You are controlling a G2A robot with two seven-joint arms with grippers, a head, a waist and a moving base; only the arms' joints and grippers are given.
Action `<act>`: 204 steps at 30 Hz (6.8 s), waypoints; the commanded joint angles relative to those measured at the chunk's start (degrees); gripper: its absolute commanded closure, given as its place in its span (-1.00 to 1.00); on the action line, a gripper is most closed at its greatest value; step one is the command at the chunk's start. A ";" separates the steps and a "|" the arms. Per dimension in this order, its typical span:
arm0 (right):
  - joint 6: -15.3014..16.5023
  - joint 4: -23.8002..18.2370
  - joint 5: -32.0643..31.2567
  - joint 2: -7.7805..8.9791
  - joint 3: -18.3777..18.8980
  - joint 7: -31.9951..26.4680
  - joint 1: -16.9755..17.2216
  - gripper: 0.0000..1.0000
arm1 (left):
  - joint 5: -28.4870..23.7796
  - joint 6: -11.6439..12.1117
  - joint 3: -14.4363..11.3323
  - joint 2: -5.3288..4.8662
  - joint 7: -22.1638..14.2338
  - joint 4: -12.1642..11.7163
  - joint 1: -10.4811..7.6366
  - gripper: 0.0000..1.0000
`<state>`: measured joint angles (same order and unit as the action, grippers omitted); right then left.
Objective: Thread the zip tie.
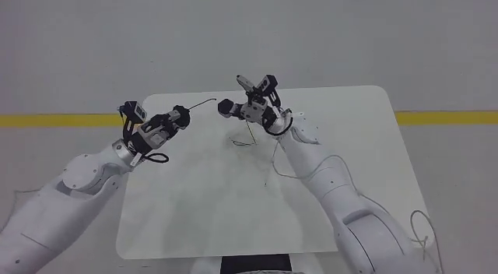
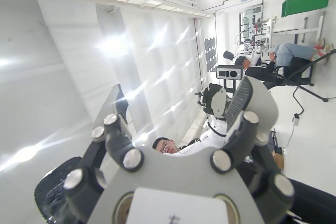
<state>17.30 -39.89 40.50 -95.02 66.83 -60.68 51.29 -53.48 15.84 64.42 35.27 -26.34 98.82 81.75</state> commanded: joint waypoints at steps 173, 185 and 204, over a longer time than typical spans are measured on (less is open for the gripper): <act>-10.53 -15.06 0.48 -0.12 -3.30 0.39 8.28 1.00 | -4.69 2.52 1.10 6.90 -17.95 -6.15 -3.23 0.08; -10.23 -16.62 -5.59 1.09 -4.04 1.89 7.97 1.00 | -3.11 1.40 2.11 7.80 -18.24 -6.89 -2.89 0.64; -8.67 -20.47 -11.85 2.66 -4.07 8.82 8.91 1.00 | -0.36 0.73 3.57 9.22 -17.33 -7.50 -2.54 0.46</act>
<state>8.75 -60.17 29.26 -92.47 62.81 -51.97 60.23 -54.05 16.67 67.93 44.42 -43.77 91.34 79.19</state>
